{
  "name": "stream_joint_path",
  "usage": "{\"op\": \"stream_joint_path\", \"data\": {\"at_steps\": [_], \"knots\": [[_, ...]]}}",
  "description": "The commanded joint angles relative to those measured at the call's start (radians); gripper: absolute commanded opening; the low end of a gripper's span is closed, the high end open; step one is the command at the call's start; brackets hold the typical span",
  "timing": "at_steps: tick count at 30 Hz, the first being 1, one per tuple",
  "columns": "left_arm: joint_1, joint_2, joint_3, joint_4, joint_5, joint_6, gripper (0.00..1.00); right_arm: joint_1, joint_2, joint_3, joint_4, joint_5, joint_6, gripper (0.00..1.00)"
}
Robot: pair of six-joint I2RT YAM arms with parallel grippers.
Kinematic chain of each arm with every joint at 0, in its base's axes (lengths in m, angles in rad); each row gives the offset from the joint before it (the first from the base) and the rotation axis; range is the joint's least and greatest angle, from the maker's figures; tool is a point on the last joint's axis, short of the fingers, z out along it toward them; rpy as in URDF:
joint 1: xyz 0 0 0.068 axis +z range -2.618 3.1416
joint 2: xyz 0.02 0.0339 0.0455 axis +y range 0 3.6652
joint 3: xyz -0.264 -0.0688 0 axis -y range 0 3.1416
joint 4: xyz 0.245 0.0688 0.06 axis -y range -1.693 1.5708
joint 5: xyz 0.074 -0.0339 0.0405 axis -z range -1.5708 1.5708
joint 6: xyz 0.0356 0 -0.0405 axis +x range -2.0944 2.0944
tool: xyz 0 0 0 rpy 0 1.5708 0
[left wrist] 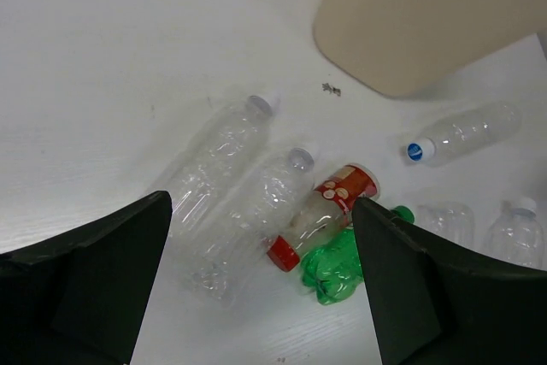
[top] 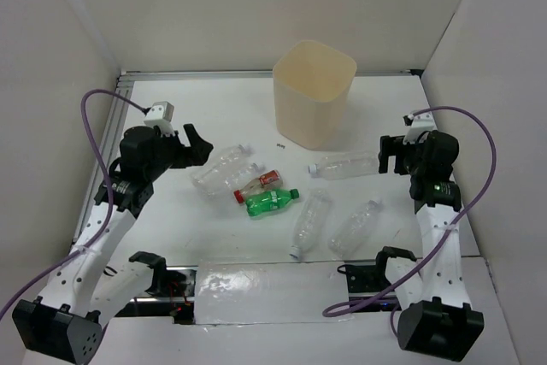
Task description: Put the plastic bottles in the bin
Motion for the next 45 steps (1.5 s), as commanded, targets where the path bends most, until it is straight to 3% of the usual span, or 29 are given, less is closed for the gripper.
{"op": "stream_joint_path", "data": {"at_steps": [1, 10, 13, 14, 15, 16, 17, 19, 20, 22, 23, 25, 27, 33, 43, 45], "knots": [[-0.010, 0.011, 0.046, 0.004, 0.122, 0.060, 0.99, -0.006, -0.003, 0.008, -0.020, 0.008, -0.003, 1.00], [-0.020, 0.031, 0.037, 0.004, 0.122, 0.079, 0.99, -0.015, -0.003, -0.014, -0.052, -0.038, -0.109, 1.00], [-0.029, 0.040, 0.037, -0.005, 0.122, 0.089, 0.91, -0.024, -0.003, -0.023, -0.063, -0.079, -0.138, 0.98], [-0.029, 0.051, 0.037, -0.016, 0.122, 0.101, 0.84, -0.024, -0.003, -0.023, -0.077, -0.118, -0.154, 0.60], [-0.029, 0.066, 0.037, -0.016, 0.122, 0.101, 0.79, -0.024, -0.003, -0.023, -0.077, -0.118, -0.154, 0.39], [-0.038, 0.077, 0.049, -0.026, 0.122, 0.124, 0.71, -0.024, -0.003, -0.023, -0.077, -0.129, -0.154, 0.27], [-0.038, 0.088, 0.049, -0.027, 0.122, 0.124, 0.58, -0.024, -0.003, -0.023, -0.077, -0.139, -0.163, 0.22], [-0.052, 0.124, 0.069, -0.037, 0.102, 0.158, 0.49, -0.024, 0.007, -0.023, -0.088, -0.190, -0.203, 0.37], [-0.061, 0.140, 0.069, -0.046, 0.090, 0.158, 0.48, -0.024, 0.007, -0.023, -0.100, -0.201, -0.212, 0.54], [-0.070, 0.198, 0.092, -0.047, 0.036, 0.185, 0.66, -0.024, 0.019, -0.023, -0.112, -0.248, -0.255, 0.87], [-0.083, 0.224, 0.092, -0.062, 0.015, 0.202, 0.78, -0.024, 0.019, -0.023, -0.135, -0.265, -0.278, 0.92], [-0.095, 0.278, 0.115, -0.071, -0.047, 0.221, 0.89, -0.024, 0.054, -0.023, -0.146, -0.290, -0.302, 0.94], [-0.107, 0.370, 0.140, -0.082, -0.090, 0.234, 0.92, -0.024, 0.063, -0.014, -0.146, -0.299, -0.303, 0.95], [-0.118, 0.613, 0.215, -0.045, -0.199, 0.285, 0.92, -0.024, 0.091, -0.005, -0.155, -0.328, -0.321, 0.95], [-0.159, 0.884, 0.373, -0.054, -0.177, 0.385, 0.90, -0.024, 0.091, -0.005, -0.155, -0.328, -0.330, 0.95], [-0.150, 0.926, 0.388, -0.054, -0.164, 0.385, 0.84, -0.024, 0.091, -0.005, -0.155, -0.328, -0.330, 0.95]]}}
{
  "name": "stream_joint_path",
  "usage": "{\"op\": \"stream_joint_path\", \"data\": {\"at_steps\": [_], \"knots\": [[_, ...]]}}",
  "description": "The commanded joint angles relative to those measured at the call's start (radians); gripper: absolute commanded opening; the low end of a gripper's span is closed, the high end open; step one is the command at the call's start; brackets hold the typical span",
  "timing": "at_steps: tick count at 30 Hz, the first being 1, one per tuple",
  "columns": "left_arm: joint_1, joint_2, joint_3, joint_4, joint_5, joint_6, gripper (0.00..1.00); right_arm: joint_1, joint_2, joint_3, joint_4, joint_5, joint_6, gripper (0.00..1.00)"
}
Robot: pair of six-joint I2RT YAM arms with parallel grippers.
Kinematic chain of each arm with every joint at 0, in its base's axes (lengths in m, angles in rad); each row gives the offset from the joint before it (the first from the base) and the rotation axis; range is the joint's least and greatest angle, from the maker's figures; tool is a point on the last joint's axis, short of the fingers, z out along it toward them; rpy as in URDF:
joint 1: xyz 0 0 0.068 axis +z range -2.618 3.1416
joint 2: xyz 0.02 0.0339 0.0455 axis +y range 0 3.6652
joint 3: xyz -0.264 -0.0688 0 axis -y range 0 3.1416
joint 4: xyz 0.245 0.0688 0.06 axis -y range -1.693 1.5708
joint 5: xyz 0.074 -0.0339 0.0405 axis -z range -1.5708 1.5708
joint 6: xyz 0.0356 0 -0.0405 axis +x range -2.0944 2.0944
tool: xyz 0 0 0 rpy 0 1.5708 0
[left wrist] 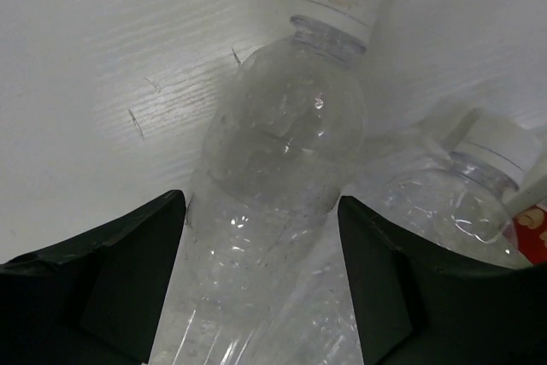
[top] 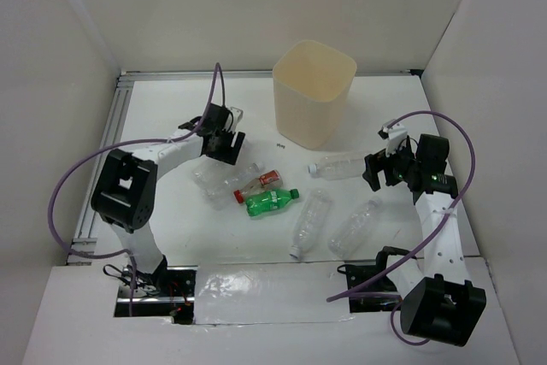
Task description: Put the plastic bottles in the bin
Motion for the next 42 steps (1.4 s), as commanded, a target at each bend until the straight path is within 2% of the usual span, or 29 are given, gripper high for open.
{"op": "stream_joint_path", "data": {"at_steps": [1, 6, 7, 8, 11, 13, 14, 18, 19, 21, 25, 28, 29, 31, 32, 37, 40, 42], "knots": [[0.007, 0.058, 0.051, 0.005, 0.014, 0.038, 0.83, -0.006, -0.005, 0.011, -0.008, -0.021, -0.012, 0.95], [0.007, 0.109, 0.071, -0.004, 0.023, 0.038, 0.72, -0.006, -0.005, 0.011, -0.008, -0.032, -0.012, 0.95], [0.007, 0.109, 0.071, -0.004, 0.023, 0.038, 0.67, -0.006, -0.005, 0.011, -0.008, -0.032, -0.012, 0.95], [0.007, 0.109, 0.071, -0.004, 0.023, 0.029, 0.55, -0.006, -0.005, 0.011, -0.008, -0.032, -0.012, 0.95], [0.007, 0.077, 0.105, -0.022, 0.012, 0.020, 0.33, -0.006, 0.004, 0.011, -0.008, -0.041, -0.021, 0.95], [0.007, 0.004, 0.141, -0.051, 0.012, -0.005, 0.30, -0.006, 0.004, 0.011, -0.008, -0.055, -0.032, 0.90], [0.007, -0.027, 0.160, -0.061, 0.012, -0.014, 0.28, -0.006, 0.004, 0.011, -0.008, -0.055, -0.042, 0.87], [-0.015, -0.187, 0.278, -0.070, 0.051, -0.074, 0.20, -0.006, 0.004, 0.000, -0.008, -0.093, -0.064, 0.57], [-0.027, -0.226, 0.339, -0.070, 0.090, -0.094, 0.17, -0.006, 0.004, 0.000, -0.008, -0.105, -0.064, 0.43], [-0.055, -0.253, 0.434, -0.058, 0.142, -0.117, 0.12, -0.006, 0.013, -0.009, 0.010, -0.115, -0.064, 0.28], [-0.082, -0.253, 0.546, -0.001, 0.227, -0.149, 0.09, -0.006, 0.014, -0.018, 0.019, -0.115, -0.064, 0.28], [-0.105, -0.221, 0.588, 0.143, 0.334, -0.229, 0.09, -0.006, 0.014, -0.029, 0.028, -0.115, -0.064, 0.28], [-0.117, -0.210, 0.588, 0.263, 0.363, -0.291, 0.09, -0.006, 0.014, -0.029, 0.028, -0.124, -0.064, 0.30], [-0.127, -0.167, 0.576, 0.406, 0.377, -0.350, 0.07, -0.006, 0.014, -0.040, 0.041, -0.124, -0.064, 0.33], [-0.139, -0.149, 0.576, 0.544, 0.377, -0.405, 0.07, -0.006, 0.014, -0.040, 0.041, -0.133, -0.064, 0.34], [-0.160, 0.005, 0.643, 0.796, 0.295, -0.565, 0.07, -0.006, 0.014, -0.051, 0.052, -0.151, -0.076, 0.39], [-0.171, 0.107, 0.741, 0.834, 0.272, -0.611, 0.08, -0.006, 0.004, -0.061, 0.052, -0.151, -0.076, 0.43], [-0.197, 0.185, 0.843, 0.743, 0.229, -0.553, 0.15, -0.006, -0.016, -0.071, 0.052, -0.151, -0.085, 0.50]]}}
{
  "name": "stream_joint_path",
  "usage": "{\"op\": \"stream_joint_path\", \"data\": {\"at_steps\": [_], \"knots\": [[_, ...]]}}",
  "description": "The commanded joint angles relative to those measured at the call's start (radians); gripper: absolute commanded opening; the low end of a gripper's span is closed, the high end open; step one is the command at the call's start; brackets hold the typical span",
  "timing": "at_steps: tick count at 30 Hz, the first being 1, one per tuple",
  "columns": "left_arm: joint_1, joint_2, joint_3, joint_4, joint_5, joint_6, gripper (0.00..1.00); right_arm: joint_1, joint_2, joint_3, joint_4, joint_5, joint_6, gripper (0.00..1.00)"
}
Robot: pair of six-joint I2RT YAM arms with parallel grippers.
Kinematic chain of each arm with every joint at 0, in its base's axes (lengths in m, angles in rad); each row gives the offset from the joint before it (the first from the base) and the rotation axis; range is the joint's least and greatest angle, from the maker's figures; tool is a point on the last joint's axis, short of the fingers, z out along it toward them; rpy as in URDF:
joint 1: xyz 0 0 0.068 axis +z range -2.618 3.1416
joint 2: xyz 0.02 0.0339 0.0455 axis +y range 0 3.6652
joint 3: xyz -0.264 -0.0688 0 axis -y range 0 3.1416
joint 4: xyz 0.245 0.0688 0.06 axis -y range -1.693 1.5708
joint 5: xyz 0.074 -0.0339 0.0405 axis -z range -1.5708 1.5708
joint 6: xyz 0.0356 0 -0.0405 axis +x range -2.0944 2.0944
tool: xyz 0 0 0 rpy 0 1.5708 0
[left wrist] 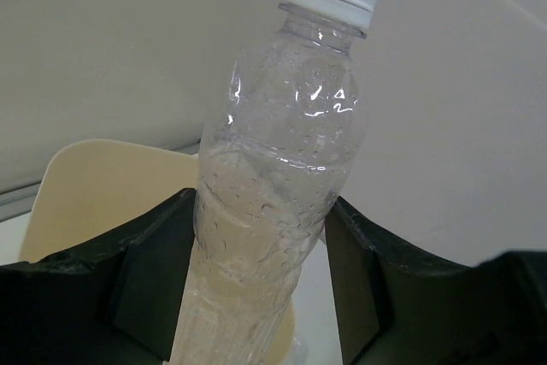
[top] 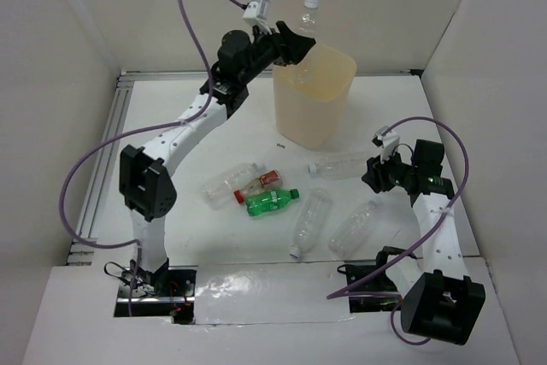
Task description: Put the plastic bottles in the bin
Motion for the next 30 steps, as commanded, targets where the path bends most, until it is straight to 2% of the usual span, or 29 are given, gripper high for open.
{"op": "stream_joint_path", "data": {"at_steps": [1, 2, 3, 4, 6, 7, 9, 10, 15, 20, 23, 24, 25, 26, 27, 29, 30], "knots": [[-0.042, 0.061, 0.171, 0.068, -0.082, 0.001, 0.16, -0.006, -0.027, -0.015, 0.035, -0.023, -0.020, 0.52], [-0.051, 0.078, 0.183, 0.033, -0.102, 0.021, 0.21, -0.006, -0.027, -0.015, 0.035, -0.023, -0.020, 0.54], [-0.064, 0.092, 0.183, 0.020, -0.132, 0.052, 0.30, -0.006, -0.027, -0.015, 0.035, -0.023, -0.020, 0.57], [-0.064, 0.118, 0.194, 0.010, -0.148, 0.063, 0.49, -0.006, -0.027, -0.015, 0.035, -0.023, -0.020, 0.64], [-0.073, 0.146, 0.218, -0.035, -0.162, 0.075, 0.66, -0.006, -0.027, -0.024, 0.045, -0.023, -0.031, 0.69], [-0.073, 0.160, 0.252, -0.052, -0.172, 0.092, 0.78, -0.006, -0.027, -0.024, 0.045, -0.044, -0.072, 0.72], [-0.073, 0.198, 0.284, -0.079, -0.172, 0.115, 0.89, -0.006, -0.027, -0.024, 0.045, -0.062, -0.109, 0.77], [-0.073, 0.210, 0.327, -0.114, -0.163, 0.129, 0.98, -0.006, -0.027, -0.024, 0.045, -0.081, -0.152, 0.80], [-0.082, 0.221, 0.393, -0.161, -0.145, 0.152, 1.00, -0.006, -0.018, -0.056, 0.073, -0.157, -0.342, 0.87], [-0.082, 0.076, 0.331, -0.204, -0.154, 0.215, 1.00, -0.006, 0.092, -0.067, 0.073, -0.223, -0.693, 0.88], [-0.082, -0.064, 0.128, -0.224, -0.163, 0.268, 1.00, -0.006, 0.213, -0.021, 0.099, -0.214, -0.744, 0.89], [-0.082, -0.172, -0.007, -0.233, -0.163, 0.287, 1.00, -0.006, 0.247, 0.022, 0.108, -0.214, -0.756, 0.89], [-0.082, -0.229, -0.085, -0.256, -0.174, 0.302, 1.00, -0.006, 0.279, 0.044, 0.108, -0.204, -0.768, 0.89], [-0.082, -0.285, -0.237, -0.270, -0.203, 0.331, 1.00, -0.006, 0.339, 0.065, 0.108, -0.204, -0.800, 0.89], [-0.082, -0.387, -0.310, -0.293, -0.218, 0.345, 1.00, -0.006, 0.370, 0.105, 0.108, -0.185, -0.819, 0.89], [-0.082, -0.473, -0.441, -0.384, -0.272, 0.406, 1.00, 0.037, 0.449, 0.145, 0.108, -0.130, -0.873, 0.91], [-0.082, -0.509, -0.558, -0.418, -0.293, 0.422, 1.00, 0.047, 0.474, 0.160, 0.108, -0.113, -0.873, 0.91]]}}
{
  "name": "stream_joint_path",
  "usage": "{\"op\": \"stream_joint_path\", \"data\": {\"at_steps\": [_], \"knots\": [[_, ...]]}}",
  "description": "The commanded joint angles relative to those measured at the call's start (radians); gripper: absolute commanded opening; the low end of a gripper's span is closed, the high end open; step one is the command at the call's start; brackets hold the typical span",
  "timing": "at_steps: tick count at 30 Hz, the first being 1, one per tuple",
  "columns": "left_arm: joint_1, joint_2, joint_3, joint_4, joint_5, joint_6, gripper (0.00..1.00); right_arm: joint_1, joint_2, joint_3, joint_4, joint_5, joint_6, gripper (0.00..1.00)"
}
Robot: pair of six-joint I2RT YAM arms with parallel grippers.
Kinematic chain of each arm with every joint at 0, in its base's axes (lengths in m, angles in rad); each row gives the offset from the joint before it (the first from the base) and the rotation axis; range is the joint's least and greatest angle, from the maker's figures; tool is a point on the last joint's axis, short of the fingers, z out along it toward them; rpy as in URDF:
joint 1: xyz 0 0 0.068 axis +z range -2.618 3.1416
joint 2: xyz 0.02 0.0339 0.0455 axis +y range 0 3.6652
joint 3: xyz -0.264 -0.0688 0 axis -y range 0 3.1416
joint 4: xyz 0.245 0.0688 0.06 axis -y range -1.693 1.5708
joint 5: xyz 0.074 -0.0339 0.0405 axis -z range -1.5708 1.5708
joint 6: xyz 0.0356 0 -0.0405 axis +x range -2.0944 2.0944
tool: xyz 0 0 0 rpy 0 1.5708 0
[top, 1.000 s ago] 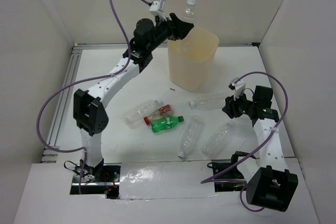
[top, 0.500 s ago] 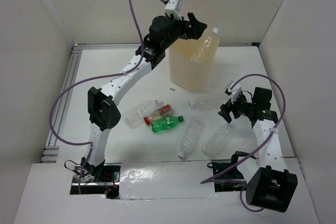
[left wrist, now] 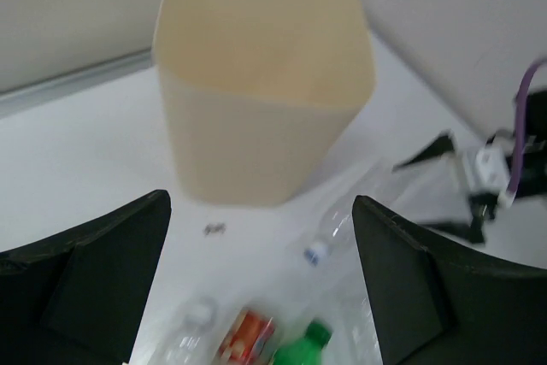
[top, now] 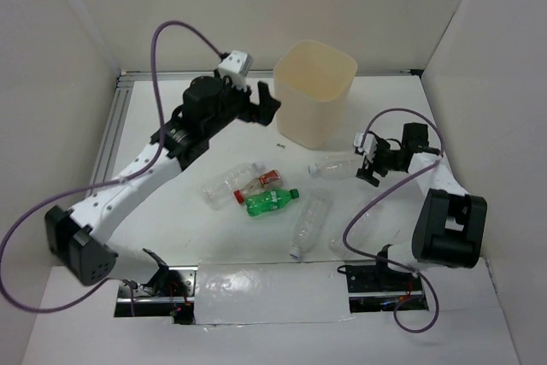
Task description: Put the plastic bottles in the bin
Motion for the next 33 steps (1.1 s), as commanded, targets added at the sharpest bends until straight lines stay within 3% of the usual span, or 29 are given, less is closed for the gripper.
{"op": "stream_joint_path", "data": {"at_steps": [1, 4, 11, 14, 16, 19, 22, 28, 33], "knots": [[0.008, -0.160, -0.218, -0.120, -0.102, 0.129, 1.00, 0.044, 0.079, 0.109, 0.060, 0.055, -0.125, 0.91], [0.052, -0.240, -0.396, -0.240, -0.116, 0.157, 1.00, 0.101, 0.200, 0.176, 0.049, 0.123, -0.214, 0.91], [0.129, -0.254, -0.488, -0.326, 0.025, 0.166, 1.00, 0.163, 0.383, 0.311, -0.184, 0.212, -0.407, 0.86], [0.138, -0.191, -0.476, -0.350, 0.025, 0.200, 1.00, 0.175, 0.421, 0.301, -0.221, 0.238, -0.450, 0.74], [0.149, -0.136, -0.458, -0.350, 0.035, 0.233, 1.00, 0.175, 0.422, 0.270, -0.265, 0.238, -0.484, 0.58], [0.160, -0.067, -0.439, -0.350, 0.062, 0.266, 1.00, 0.155, 0.360, 0.226, -0.346, 0.226, -0.559, 0.39], [0.160, -0.035, -0.430, -0.350, 0.073, 0.295, 1.00, 0.118, 0.239, 0.206, -0.470, 0.190, -0.636, 0.29], [0.178, 0.017, -0.421, -0.350, 0.096, 0.330, 1.00, 0.006, -0.017, 0.316, -0.796, 0.068, -0.728, 0.22], [0.178, 0.059, -0.410, -0.360, 0.110, 0.339, 1.00, 0.006, -0.195, 0.455, -0.775, 0.020, -0.584, 0.21]]}}
